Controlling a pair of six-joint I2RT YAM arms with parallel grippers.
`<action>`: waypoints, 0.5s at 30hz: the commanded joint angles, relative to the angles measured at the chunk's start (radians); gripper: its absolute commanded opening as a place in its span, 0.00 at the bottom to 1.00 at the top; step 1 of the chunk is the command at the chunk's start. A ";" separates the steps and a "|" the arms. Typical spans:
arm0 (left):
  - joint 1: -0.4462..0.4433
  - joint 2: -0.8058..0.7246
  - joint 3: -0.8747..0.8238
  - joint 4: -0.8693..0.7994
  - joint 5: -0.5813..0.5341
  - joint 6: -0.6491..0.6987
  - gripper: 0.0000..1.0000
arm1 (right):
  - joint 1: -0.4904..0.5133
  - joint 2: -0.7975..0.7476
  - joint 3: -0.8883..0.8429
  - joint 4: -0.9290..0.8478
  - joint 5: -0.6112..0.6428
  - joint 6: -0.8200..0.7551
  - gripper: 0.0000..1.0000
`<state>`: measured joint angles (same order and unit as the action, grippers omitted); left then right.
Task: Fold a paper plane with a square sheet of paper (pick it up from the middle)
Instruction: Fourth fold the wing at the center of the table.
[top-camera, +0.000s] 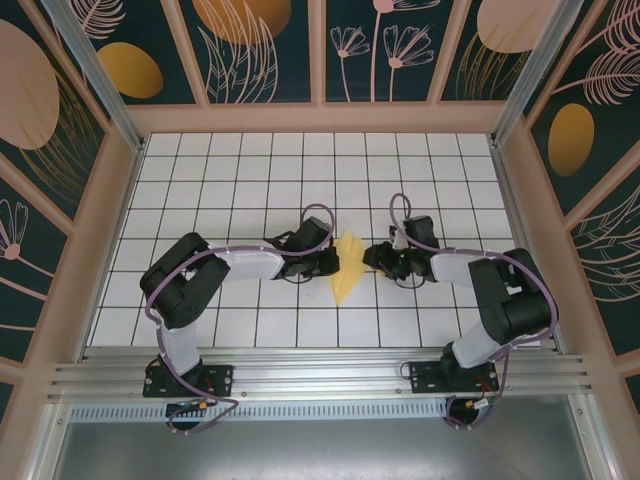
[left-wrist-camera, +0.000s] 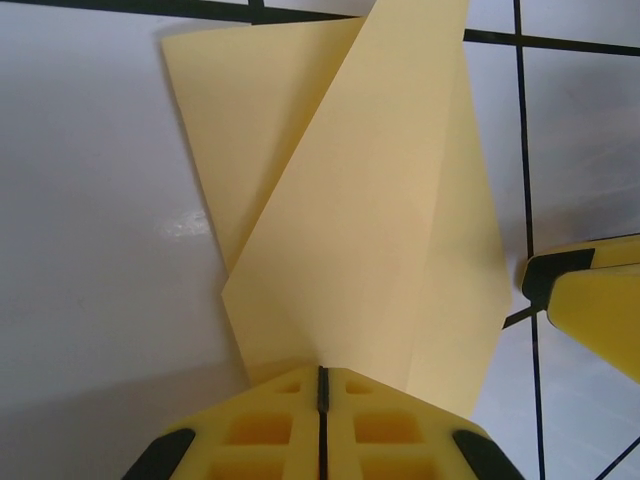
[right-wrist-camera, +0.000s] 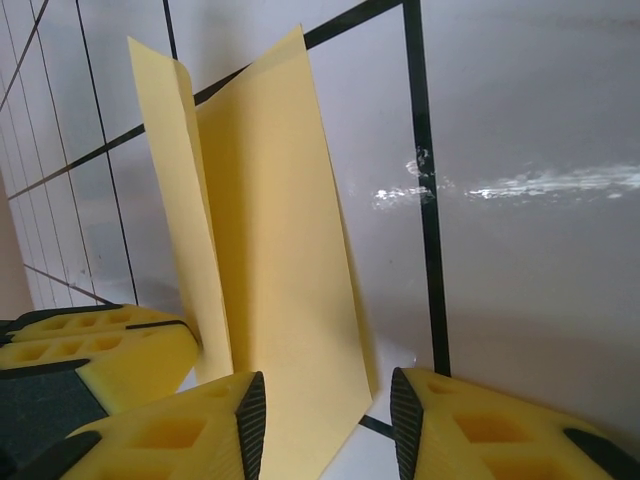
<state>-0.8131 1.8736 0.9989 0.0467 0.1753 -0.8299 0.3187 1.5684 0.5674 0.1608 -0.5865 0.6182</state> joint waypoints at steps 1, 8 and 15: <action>0.005 0.022 0.015 -0.021 0.007 0.020 0.10 | 0.021 0.017 0.004 0.051 -0.033 0.018 0.40; 0.005 0.030 0.010 -0.016 0.015 0.020 0.10 | 0.030 0.034 0.003 0.052 -0.030 0.023 0.39; 0.005 0.033 0.006 -0.016 0.010 0.016 0.10 | 0.032 0.019 0.005 0.094 -0.066 0.043 0.40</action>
<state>-0.8131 1.8881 0.9989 0.0471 0.1761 -0.8299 0.3405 1.5848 0.5674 0.2035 -0.6144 0.6422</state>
